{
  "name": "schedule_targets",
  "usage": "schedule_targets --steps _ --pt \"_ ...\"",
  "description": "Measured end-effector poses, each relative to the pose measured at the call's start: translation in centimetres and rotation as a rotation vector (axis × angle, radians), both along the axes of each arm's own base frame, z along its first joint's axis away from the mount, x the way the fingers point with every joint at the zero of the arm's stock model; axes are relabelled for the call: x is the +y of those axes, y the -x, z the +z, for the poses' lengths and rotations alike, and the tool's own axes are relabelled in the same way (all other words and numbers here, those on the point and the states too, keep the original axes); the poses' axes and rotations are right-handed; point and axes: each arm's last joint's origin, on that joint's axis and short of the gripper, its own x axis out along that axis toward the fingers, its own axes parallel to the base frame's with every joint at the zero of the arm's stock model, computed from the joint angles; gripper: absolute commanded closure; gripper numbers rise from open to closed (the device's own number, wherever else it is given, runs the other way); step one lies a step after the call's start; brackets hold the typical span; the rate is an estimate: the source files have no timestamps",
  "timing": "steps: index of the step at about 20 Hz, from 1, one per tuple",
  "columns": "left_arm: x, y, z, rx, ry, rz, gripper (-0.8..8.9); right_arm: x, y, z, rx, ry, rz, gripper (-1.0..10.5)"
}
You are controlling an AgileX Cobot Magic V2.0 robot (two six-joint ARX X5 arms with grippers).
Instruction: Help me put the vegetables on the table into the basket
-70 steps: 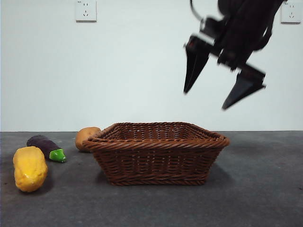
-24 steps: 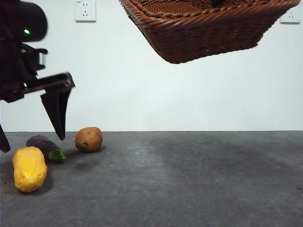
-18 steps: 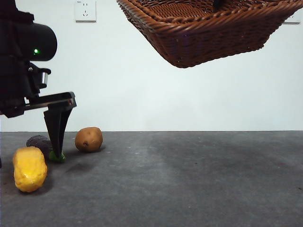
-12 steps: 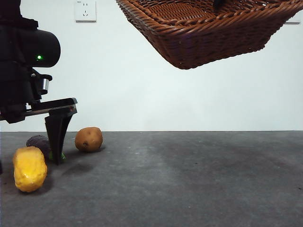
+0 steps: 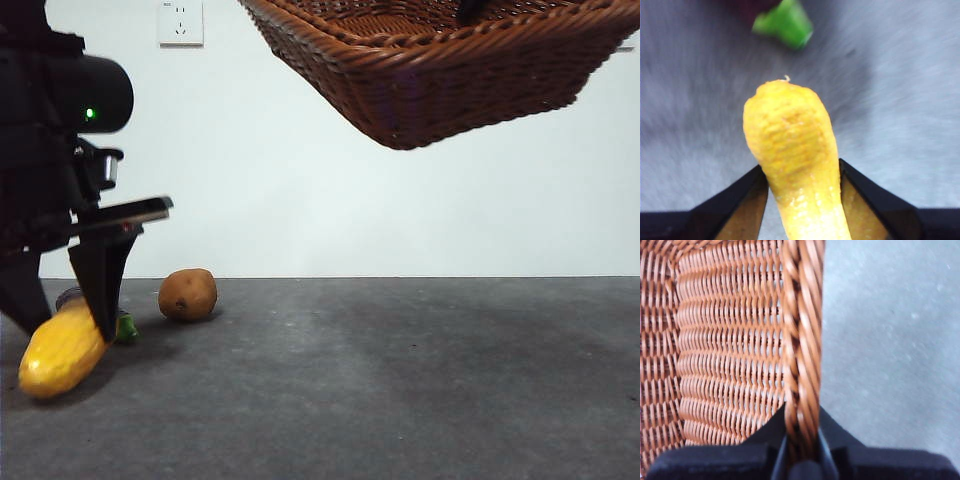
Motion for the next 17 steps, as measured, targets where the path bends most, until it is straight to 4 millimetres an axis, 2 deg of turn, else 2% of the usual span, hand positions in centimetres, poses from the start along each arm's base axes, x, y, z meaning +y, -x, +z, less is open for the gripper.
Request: schedule_targets --steps 3,5,7,10,13,15,17 --pt "0.4 1.1 3.5 -0.158 0.032 -0.055 8.22 -0.3 -0.1 -0.1 0.001 0.02 -0.032 9.6" --pt "0.9 2.6 6.4 -0.275 0.055 -0.086 8.22 -0.8 -0.3 -0.9 0.026 0.019 -0.062 9.6" --pt "1.6 4.7 9.3 -0.386 0.082 -0.112 8.22 -1.1 -0.6 -2.6 0.078 0.024 -0.088 9.6" --pt "2.9 8.8 13.1 -0.544 0.149 -0.152 8.22 -1.3 -0.9 -6.4 0.164 0.028 -0.129 9.6" --pt "3.9 12.8 15.3 -0.64 0.22 -0.198 8.22 -1.0 -1.0 -9.9 0.23 -0.052 -0.139 9.6" --pt "4.1 14.4 15.9 -0.666 0.26 -0.232 8.22 -0.6 -0.9 -11.8 0.264 -0.116 -0.149 9.6" --pt "3.8 15.0 16.2 -0.675 0.295 -0.264 8.22 -0.1 -0.7 -13.0 0.287 -0.141 -0.166 9.6"
